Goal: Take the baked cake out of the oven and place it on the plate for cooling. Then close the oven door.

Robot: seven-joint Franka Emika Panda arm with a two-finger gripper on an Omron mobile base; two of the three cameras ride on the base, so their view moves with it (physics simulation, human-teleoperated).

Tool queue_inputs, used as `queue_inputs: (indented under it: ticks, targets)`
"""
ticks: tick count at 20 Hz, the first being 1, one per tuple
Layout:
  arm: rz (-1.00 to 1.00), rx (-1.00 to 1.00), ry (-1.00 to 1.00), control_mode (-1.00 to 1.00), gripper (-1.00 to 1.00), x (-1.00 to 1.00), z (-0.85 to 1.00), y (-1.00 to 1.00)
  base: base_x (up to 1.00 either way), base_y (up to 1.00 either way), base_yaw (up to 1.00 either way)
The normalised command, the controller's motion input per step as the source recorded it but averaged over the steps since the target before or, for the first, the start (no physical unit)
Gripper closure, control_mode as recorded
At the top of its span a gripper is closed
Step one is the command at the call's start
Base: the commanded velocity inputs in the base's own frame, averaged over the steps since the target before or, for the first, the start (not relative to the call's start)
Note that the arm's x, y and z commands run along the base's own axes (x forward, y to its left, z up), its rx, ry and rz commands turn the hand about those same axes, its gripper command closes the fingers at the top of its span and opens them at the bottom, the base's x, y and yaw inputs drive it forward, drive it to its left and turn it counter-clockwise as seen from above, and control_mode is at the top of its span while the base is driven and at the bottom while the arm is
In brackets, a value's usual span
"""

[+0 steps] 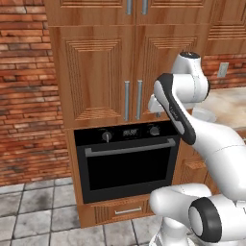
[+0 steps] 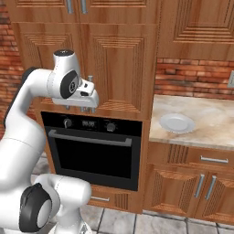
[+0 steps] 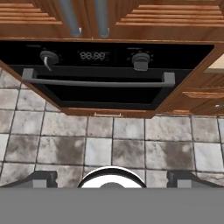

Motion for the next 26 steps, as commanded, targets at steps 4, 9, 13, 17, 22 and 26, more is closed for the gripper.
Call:
queue_inputs:
  ticks: [4,9,13,17,22,26]
  targets:
    - [0.00,0.00,0.00,-1.00,-1.00,0.00,-0.06,0.00,0.00,0.00,0.00]
    - [0.00,0.04,0.00,-1.00,-1.00,0.00,-0.53,-0.15,0.00,0.00,0.00]
    - [-0.04,0.10,-0.01,-1.00,-1.00,0.00,-0.70,-0.26,0.00,0.00,0.00]
    - [-0.10,0.15,-0.03,-1.00,-1.00,0.01,-0.61,-0.19,0.00,0.00,0.00]
    - [-0.20,0.17,-0.01,-1.00,-1.00,0.03,-0.53,-0.11,0.00,0.00,0.00]
    - [-0.30,0.16,-0.04,-1.00,-1.00,0.04,-0.51,-0.03,0.00,0.00,0.00]
